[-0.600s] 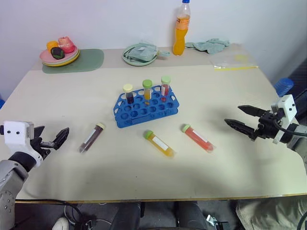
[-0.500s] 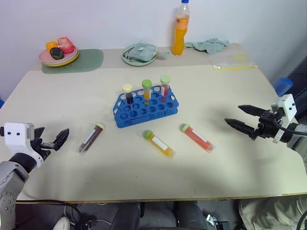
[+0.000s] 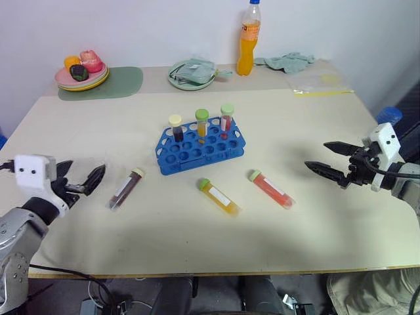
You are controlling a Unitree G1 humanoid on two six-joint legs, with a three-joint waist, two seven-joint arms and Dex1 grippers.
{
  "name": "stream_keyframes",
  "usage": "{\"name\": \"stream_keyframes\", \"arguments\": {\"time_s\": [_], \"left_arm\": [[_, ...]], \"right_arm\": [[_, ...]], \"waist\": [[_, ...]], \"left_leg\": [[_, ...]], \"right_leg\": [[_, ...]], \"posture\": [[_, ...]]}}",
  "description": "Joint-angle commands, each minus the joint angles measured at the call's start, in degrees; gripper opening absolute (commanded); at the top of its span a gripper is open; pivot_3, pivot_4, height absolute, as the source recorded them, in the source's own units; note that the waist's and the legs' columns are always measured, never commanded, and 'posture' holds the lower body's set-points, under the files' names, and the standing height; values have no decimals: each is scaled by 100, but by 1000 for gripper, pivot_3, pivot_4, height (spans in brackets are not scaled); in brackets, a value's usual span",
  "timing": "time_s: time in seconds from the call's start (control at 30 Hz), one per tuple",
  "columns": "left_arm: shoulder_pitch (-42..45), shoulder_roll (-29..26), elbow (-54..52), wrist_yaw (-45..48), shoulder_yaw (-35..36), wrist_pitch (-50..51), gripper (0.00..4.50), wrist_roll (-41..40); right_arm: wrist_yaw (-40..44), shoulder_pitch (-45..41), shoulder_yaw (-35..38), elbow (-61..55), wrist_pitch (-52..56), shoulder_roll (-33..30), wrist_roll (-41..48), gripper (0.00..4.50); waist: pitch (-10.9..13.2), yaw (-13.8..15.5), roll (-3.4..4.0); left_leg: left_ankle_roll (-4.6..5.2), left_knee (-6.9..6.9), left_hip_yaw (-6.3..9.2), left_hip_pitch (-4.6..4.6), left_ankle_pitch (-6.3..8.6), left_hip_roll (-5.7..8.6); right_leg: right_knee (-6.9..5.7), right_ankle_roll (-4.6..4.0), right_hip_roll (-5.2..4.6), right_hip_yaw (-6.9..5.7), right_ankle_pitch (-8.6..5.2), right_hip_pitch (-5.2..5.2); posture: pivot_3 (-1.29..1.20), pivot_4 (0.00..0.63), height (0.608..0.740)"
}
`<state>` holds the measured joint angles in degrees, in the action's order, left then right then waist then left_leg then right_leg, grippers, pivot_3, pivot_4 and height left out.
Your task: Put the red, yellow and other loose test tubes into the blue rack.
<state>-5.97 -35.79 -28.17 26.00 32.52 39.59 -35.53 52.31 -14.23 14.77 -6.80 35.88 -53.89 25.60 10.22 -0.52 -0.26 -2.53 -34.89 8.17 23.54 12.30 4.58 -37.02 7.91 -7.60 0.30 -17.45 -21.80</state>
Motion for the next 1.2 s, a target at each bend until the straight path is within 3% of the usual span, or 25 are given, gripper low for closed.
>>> {"name": "stream_keyframes", "arguments": {"time_s": [0.03,0.27,0.53,0.87,1.1,1.2], "left_arm": [[167,-247,-106,404,-403,-259,4360,78],[562,-375,-122,1205,-1835,-667,4360,344],[499,-295,-201,1603,-2552,-981,4360,523],[75,-342,-586,1999,-3053,-1234,4360,660],[-98,-386,-762,2126,-3133,-1347,4360,660],[-118,-377,-784,2128,-3136,-1349,4500,655]], "right_arm": [[-453,-398,-413,-624,230,-1,-290,4500],[-1186,-1538,-1437,-1804,2948,107,83,4500],[-1789,-2905,-2163,-1385,5546,945,356,4500],[-1850,-3817,-3148,-26,5662,889,1282,4500],[-2129,-3945,-3454,480,5662,992,1316,4500],[-2162,-3975,-3475,502,5662,967,1387,3219]], "waist": [[0,-22,0],[0,-9,1],[0,-19,0],[0,-33,0],[0,-29,0],[0,-29,1]], "left_leg": [[0,0,-6,0,0,-3],[1,-13,-13,62,-1,-8],[3,-16,-14,82,-1,-16],[3,-19,-22,82,-1,-15],[4,-19,-25,82,-1,-16],[4,-19,-25,82,-1,-15]], "right_leg": [[-2,-2,3,6,1,-5],[-11,8,12,33,16,-76],[-12,1,21,39,27,-98],[-14,5,24,39,30,-98],[-17,5,25,41,31,-99],[-17,5,26,41,31,-100]], "posture": [[0,150,740],[0,150,740],[0,150,740],[0,150,740],[0,150,740],[0,150,740]]}}
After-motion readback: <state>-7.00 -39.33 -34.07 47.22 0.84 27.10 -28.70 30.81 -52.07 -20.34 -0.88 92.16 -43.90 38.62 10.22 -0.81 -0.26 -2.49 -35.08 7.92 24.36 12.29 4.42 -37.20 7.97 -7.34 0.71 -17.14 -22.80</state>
